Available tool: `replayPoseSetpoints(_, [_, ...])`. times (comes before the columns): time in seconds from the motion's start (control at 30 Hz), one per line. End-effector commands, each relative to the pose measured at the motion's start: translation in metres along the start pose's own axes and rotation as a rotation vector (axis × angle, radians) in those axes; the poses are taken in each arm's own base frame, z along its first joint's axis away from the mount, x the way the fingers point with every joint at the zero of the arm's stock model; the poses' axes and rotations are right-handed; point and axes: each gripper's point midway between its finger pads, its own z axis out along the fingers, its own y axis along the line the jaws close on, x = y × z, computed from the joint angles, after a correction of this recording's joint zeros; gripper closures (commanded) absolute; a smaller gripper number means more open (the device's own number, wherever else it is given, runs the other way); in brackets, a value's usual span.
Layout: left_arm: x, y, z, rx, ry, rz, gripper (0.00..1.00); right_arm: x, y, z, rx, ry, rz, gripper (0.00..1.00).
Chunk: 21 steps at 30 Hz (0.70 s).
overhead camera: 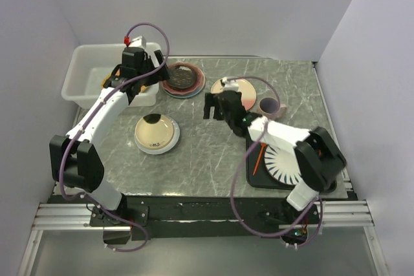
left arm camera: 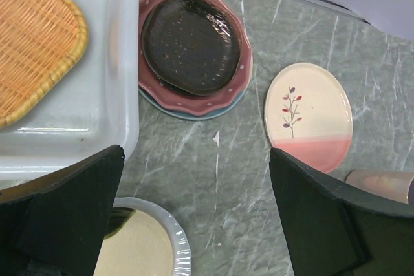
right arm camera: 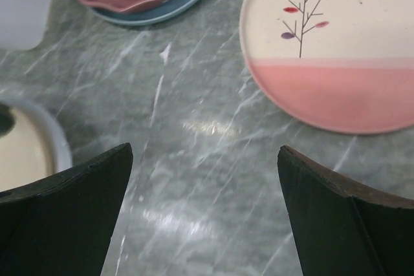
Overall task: Place the plates into the plastic bin on the countertop
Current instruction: Move the plate to the center of the board.
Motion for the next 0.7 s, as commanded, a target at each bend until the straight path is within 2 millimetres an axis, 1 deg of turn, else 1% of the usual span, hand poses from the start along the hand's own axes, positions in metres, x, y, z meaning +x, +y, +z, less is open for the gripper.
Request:
replayPoseSetpoints(0.0, [-0.01, -0.012, -0.013, 0.07, -0.048, 0.023, 0.01, 0.0, -0.014, 0.033, -0.002, 0.103, 0.014, 0.0])
replayPoseSetpoints(0.03, [-0.006, -0.01, -0.011, 0.069, -0.042, 0.021, 0.01, -0.011, -0.012, 0.039, -0.011, 0.091, 0.018, 0.0])
replayPoseSetpoints(0.07, [-0.005, -0.01, -0.012, 0.07, -0.043, 0.021, 0.01, -0.016, -0.016, 0.046, -0.006, 0.09, 0.023, 0.0])
replayPoseSetpoints(0.1, [-0.004, -0.01, -0.013, 0.07, -0.043, 0.014, 0.01, -0.002, -0.024, 0.053, 0.017, 0.144, 0.007, 0.0])
replayPoseSetpoints(0.13, [0.001, -0.01, -0.013, 0.08, -0.033, 0.015, 0.01, -0.013, -0.023, 0.059, 0.018, 0.133, 0.012, 0.0])
replayPoseSetpoints(0.17, [0.001, -0.012, -0.015, 0.09, -0.033, 0.012, 0.01, -0.014, -0.029, 0.064, 0.031, 0.139, 0.016, 0.01])
replayPoseSetpoints(0.2, [0.002, -0.012, -0.015, 0.097, -0.032, 0.011, 0.01, -0.005, -0.033, 0.07, 0.035, 0.173, 0.016, 0.02])
replayPoseSetpoints(0.23, [0.005, -0.012, -0.015, 0.103, -0.026, 0.008, 0.01, -0.011, -0.032, 0.074, 0.038, 0.168, 0.024, 0.03])
replayPoseSetpoints(0.27, [0.007, -0.014, -0.015, 0.113, -0.02, 0.008, 0.01, -0.007, -0.038, 0.08, 0.053, 0.182, 0.031, 0.04])
replayPoseSetpoints(0.3, [0.009, -0.015, -0.015, 0.122, -0.013, 0.01, 0.01, -0.011, -0.036, 0.083, 0.045, 0.183, 0.033, 0.05])
replayPoseSetpoints(0.37, [0.011, -0.016, -0.015, 0.128, -0.004, 0.008, 0.01, -0.004, -0.04, 0.09, 0.054, 0.21, 0.031, 0.06])
replayPoseSetpoints(0.4, [0.014, -0.016, -0.015, 0.131, -0.001, 0.005, 0.01, -0.007, -0.04, 0.092, 0.056, 0.212, 0.033, 0.07])
replayPoseSetpoints(0.43, [0.015, -0.016, -0.015, 0.134, 0.003, 0.005, 0.01, -0.006, -0.04, 0.094, 0.057, 0.22, 0.033, 0.08])
replayPoseSetpoints(0.47, [0.014, -0.017, -0.014, 0.143, -0.001, 0.002, 0.01, 0.0, -0.043, 0.098, 0.066, 0.234, 0.034, 0.09])
replayPoseSetpoints(0.5, [0.019, -0.016, -0.013, 0.143, 0.006, -0.001, 0.01, 0.0, -0.043, 0.1, 0.068, 0.24, 0.035, 0.1])
replayPoseSetpoints(0.53, [0.02, -0.015, -0.013, 0.143, 0.003, -0.006, 0.01, 0.002, -0.041, 0.101, 0.059, 0.252, 0.037, 0.14])
replayPoseSetpoints(0.57, [0.021, -0.016, -0.013, 0.148, 0.004, -0.005, 0.01, 0.009, -0.043, 0.105, 0.062, 0.274, 0.037, 0.17])
replayPoseSetpoints(0.6, [0.024, -0.014, -0.012, 0.145, 0.006, -0.006, 0.01, 0.009, -0.043, 0.104, 0.064, 0.29, 0.036, 0.19])
replayPoseSetpoints(0.67, [0.028, -0.013, -0.01, 0.145, 0.013, -0.012, 0.01, 0.015, -0.044, 0.106, 0.065, 0.308, 0.042, 0.2])
